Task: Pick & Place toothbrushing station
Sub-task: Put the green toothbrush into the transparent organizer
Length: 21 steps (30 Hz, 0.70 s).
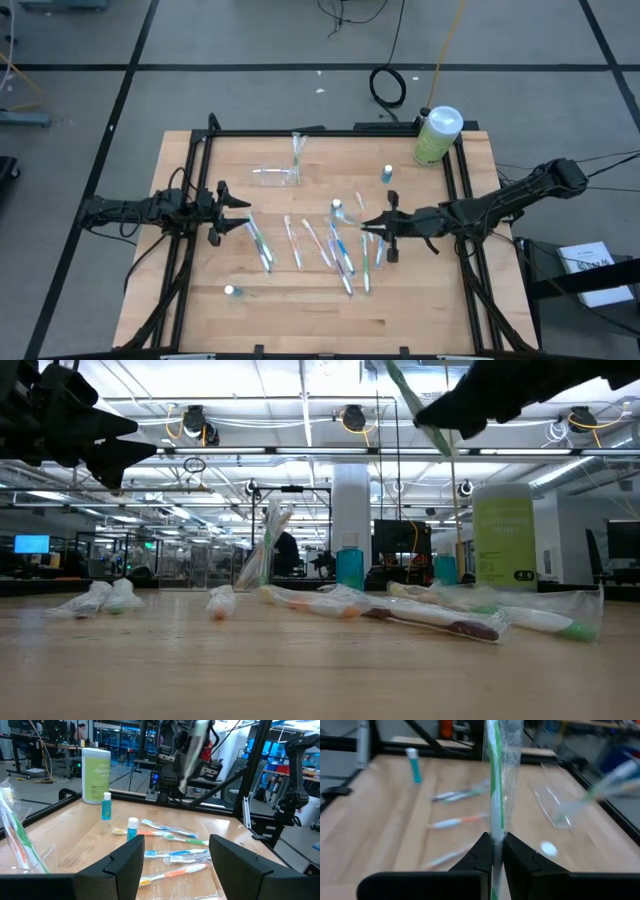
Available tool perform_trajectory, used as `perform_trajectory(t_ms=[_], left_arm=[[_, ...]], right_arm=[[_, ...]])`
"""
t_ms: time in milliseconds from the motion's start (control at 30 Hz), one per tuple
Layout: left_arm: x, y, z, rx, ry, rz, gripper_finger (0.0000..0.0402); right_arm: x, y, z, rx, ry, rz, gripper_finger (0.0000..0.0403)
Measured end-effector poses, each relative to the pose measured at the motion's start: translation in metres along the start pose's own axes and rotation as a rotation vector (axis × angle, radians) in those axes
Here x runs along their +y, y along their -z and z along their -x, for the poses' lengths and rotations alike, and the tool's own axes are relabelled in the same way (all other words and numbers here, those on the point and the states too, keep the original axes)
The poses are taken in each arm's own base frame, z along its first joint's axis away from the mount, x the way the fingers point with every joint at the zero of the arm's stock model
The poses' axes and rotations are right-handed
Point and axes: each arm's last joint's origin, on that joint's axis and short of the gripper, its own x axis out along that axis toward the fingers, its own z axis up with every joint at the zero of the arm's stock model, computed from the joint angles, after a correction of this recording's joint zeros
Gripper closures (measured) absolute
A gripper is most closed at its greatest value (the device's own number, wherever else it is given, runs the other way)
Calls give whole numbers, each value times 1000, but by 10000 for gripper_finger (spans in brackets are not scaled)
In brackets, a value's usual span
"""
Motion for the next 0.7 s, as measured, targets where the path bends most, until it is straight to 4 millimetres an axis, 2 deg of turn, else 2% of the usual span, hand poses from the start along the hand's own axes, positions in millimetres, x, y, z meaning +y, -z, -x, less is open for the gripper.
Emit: perform_trajectory(t_ms=[333,700], left_arm=[[0,-2,0,-25,4,0,172],[-3,-27,4,-285,25,40,172]], right_arm=[[7,3,-31,-90,-228,45,385],[1,18,-65,-143,-175,-3,385]])
